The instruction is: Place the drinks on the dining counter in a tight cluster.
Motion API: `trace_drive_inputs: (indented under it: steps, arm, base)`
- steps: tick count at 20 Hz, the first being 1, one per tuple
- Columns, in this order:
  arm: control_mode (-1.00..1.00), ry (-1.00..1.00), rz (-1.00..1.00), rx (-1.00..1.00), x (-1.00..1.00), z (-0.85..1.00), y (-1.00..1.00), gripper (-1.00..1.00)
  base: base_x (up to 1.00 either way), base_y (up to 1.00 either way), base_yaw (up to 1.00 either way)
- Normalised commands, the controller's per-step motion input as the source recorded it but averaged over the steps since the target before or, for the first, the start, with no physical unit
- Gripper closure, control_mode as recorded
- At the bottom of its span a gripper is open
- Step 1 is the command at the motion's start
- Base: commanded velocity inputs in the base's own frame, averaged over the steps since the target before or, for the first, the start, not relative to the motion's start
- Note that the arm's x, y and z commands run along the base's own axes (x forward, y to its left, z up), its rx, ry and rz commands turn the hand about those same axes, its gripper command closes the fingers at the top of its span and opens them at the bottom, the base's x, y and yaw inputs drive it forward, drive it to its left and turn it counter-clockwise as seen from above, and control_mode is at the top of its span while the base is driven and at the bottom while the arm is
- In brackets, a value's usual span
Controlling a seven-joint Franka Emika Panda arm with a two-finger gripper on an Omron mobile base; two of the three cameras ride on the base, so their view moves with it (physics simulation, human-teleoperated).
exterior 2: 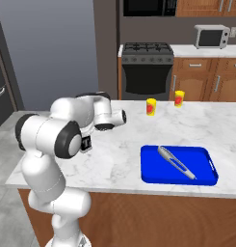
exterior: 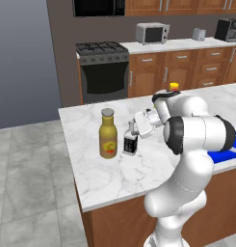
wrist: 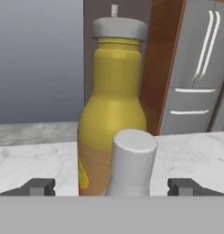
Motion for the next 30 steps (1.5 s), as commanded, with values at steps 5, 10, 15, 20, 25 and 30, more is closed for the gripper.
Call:
trace_drive_inputs:
  steps: [5, 10, 15, 20, 25, 30]
  arm:
    - [-1.00, 0.00, -0.10, 0.00, 0.00, 0.07, -0.13, -1.00]
    - [-1.00, 0.00, -0.18, 0.00, -0.10, 0.27, -0.23, -1.00]
    - [-1.00, 0.11, -0.31, 0.00, -0.19, 0.28, -0.35, -1.00]
    - [-1.00, 0.32, -0.33, -0.10, -0.02, 0.28, -0.25, -1.00]
    - [-1.00, 0.33, -0.31, -0.26, 0.00, 0.09, -0.08, -1.00]
    - [-1.00, 0.26, -0.29, -0.41, 0.00, -0.07, 0.00, -1.00]
  base:
    - [0.00, 0.00, 0.00]
    - [0.00, 0.00, 0.00]
    - [0.00, 0.00, 0.00]
    - [0.00, 0.00, 0.00]
    - [0.00, 0.00, 0.00]
    - [0.00, 0.00, 0.00]
